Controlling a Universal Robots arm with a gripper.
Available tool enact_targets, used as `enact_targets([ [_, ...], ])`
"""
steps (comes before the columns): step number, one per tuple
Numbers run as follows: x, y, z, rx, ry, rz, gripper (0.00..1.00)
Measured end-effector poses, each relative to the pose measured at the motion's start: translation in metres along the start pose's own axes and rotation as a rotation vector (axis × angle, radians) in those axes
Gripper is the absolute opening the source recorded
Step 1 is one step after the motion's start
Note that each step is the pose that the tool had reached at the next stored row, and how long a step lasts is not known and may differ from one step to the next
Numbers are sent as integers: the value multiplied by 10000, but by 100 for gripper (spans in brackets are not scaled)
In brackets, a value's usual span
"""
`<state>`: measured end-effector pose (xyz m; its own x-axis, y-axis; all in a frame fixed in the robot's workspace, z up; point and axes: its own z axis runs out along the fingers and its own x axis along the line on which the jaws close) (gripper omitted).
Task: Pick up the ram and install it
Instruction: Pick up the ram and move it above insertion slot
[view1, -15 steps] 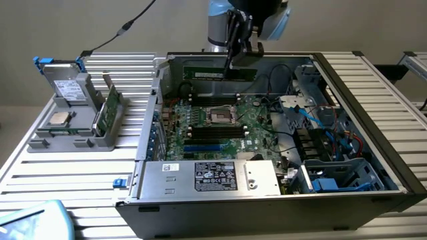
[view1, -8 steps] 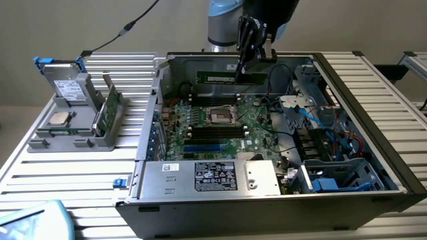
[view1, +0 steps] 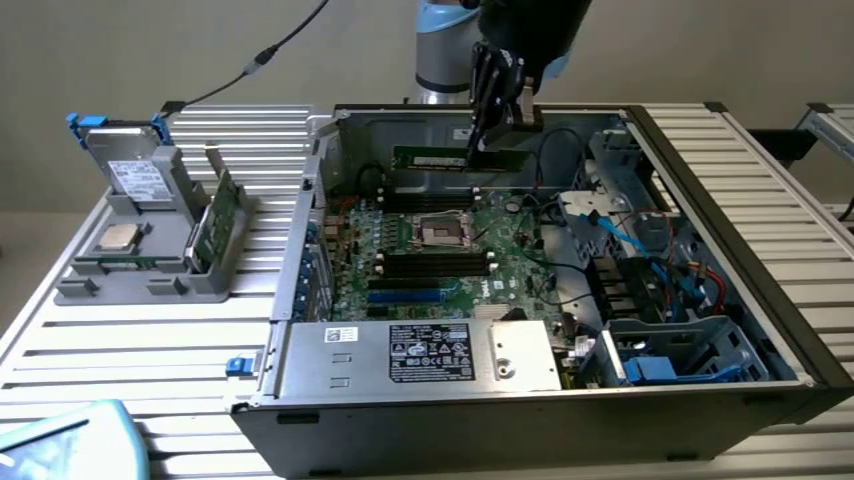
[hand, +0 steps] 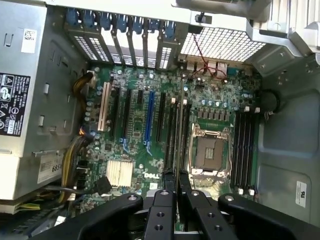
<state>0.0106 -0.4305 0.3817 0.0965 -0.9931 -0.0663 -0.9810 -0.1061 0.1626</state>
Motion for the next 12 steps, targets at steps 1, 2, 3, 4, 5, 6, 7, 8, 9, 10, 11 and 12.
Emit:
enact_targets([
  [1, -15, -1, 19, 0, -1, 5, 13],
  [2, -29, 2, 39, 1, -2, 11, 13],
  [3, -44, 10, 60, 1, -3, 13, 13],
  [4, -59, 21, 80, 1, -2, 13, 13],
  [5, -76, 33, 103, 1, -3, 13, 13],
  [6, -94, 44, 125, 1, -2, 14, 13],
  [7, -111, 54, 146, 1, -3, 14, 13],
  [8, -123, 58, 166, 1, -2, 14, 13],
  [9, -125, 58, 184, 1, -3, 15, 13],
  [10, -125, 54, 203, 2, -4, 12, 13],
  [11, -125, 52, 220, 1, 0, 12, 13],
  [12, -124, 50, 238, 0, 3, 14, 13],
])
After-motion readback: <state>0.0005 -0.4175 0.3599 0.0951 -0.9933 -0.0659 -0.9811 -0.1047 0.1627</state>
